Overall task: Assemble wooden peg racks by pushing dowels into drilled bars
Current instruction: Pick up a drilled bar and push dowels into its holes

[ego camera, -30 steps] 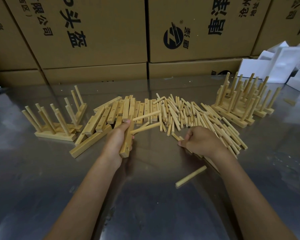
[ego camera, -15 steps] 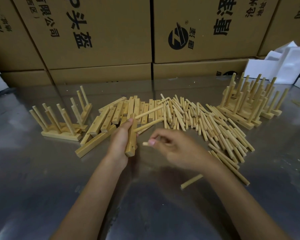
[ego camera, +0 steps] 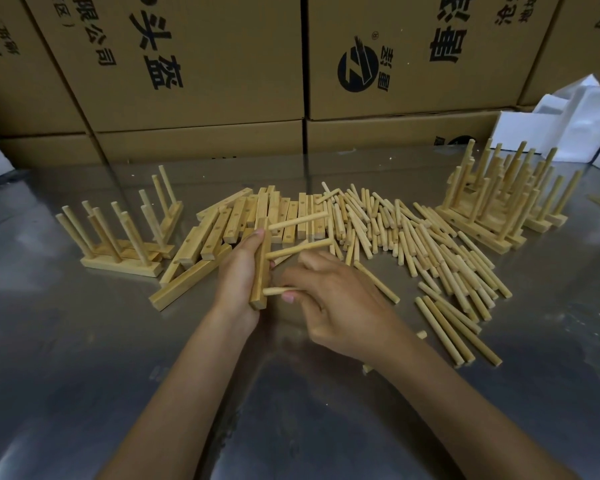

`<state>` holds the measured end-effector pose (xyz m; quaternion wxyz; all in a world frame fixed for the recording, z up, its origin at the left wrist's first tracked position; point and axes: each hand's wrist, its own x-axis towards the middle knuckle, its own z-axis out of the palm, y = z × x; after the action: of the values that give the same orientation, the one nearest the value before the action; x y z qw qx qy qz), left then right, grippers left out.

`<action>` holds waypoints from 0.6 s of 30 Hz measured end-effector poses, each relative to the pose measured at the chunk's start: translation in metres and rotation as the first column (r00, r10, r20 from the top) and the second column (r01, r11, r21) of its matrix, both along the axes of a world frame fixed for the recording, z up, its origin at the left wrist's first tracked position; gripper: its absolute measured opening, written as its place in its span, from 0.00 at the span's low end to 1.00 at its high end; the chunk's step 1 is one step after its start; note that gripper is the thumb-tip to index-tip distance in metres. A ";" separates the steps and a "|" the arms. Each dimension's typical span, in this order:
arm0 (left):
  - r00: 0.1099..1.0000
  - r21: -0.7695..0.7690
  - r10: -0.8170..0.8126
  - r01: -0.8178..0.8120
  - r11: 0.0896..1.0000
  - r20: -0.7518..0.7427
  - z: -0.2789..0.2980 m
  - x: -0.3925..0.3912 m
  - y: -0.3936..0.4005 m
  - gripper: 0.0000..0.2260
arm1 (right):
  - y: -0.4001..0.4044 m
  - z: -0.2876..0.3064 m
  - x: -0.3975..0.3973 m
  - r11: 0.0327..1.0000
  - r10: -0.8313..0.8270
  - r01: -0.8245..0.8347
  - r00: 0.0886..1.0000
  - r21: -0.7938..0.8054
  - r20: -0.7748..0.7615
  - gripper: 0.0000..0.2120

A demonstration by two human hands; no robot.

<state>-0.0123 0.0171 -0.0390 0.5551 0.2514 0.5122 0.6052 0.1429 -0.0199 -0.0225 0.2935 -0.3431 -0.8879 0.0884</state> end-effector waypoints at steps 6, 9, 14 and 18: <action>0.996 0.059 0.045 -0.041 0.997 -0.074 -0.002 0.008 -0.001 0.14 | 0.001 0.001 0.002 1.000 0.018 -0.019 0.999 0.019 0.027 0.07; 0.986 0.102 0.097 -0.084 0.991 -0.132 -0.002 0.011 -0.003 0.15 | 0.003 -0.001 0.003 0.994 0.019 -0.023 0.999 -0.111 -0.039 0.09; 0.974 0.170 0.122 -0.089 0.981 -0.194 0.000 0.017 -0.006 0.15 | 0.008 -0.008 0.005 0.948 -0.033 -0.007 0.992 -0.319 -0.119 0.07; 0.964 0.191 0.123 -0.078 0.978 -0.236 0.001 0.018 -0.006 0.15 | 0.010 -0.006 0.007 0.882 -0.095 0.003 0.981 -0.472 -0.171 0.06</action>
<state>0.0060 0.0113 -0.0378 0.4305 0.3472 0.5325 0.6407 0.1500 -0.0099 -0.0282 0.2868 -0.4163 -0.7992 0.3252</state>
